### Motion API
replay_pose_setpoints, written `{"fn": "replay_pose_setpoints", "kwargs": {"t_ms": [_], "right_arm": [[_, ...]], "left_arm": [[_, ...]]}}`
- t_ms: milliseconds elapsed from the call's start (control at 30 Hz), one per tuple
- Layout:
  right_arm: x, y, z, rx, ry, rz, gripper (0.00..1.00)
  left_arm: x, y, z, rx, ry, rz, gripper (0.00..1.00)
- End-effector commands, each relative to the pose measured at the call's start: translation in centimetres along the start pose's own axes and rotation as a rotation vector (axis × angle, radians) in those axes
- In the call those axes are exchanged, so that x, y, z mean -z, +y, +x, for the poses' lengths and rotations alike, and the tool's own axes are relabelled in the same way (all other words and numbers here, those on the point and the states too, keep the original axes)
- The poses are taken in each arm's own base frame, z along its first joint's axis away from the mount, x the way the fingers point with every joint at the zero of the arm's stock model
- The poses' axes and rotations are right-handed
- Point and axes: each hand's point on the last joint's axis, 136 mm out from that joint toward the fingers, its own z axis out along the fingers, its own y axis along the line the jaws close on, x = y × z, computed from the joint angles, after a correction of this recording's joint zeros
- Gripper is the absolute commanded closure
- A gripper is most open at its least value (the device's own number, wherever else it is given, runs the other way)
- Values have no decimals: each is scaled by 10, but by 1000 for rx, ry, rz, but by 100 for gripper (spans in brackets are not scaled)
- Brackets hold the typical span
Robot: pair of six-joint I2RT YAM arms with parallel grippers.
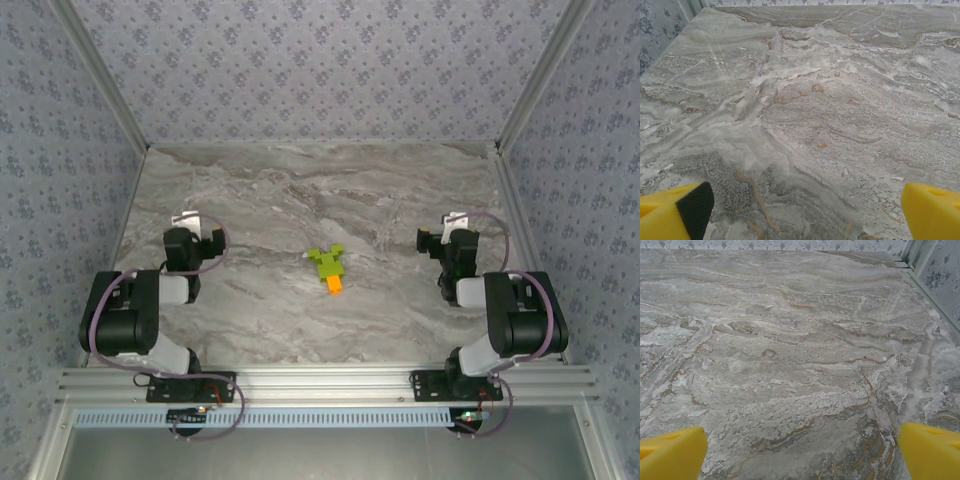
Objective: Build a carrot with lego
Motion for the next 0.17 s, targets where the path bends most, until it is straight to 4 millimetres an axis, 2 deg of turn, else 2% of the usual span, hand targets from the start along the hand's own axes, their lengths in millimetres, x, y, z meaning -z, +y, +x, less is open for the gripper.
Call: {"fn": "replay_pose_setpoints", "kwargs": {"t_ms": [0,133], "right_arm": [[-5,-4,-4,-14,-2,-3,0],[-5,-4,-4,-17,0,-8,0]], "left_arm": [[-4,-3,-11,15,-21,22,2],[-4,-4,-11,14,-22,22,2]]}}
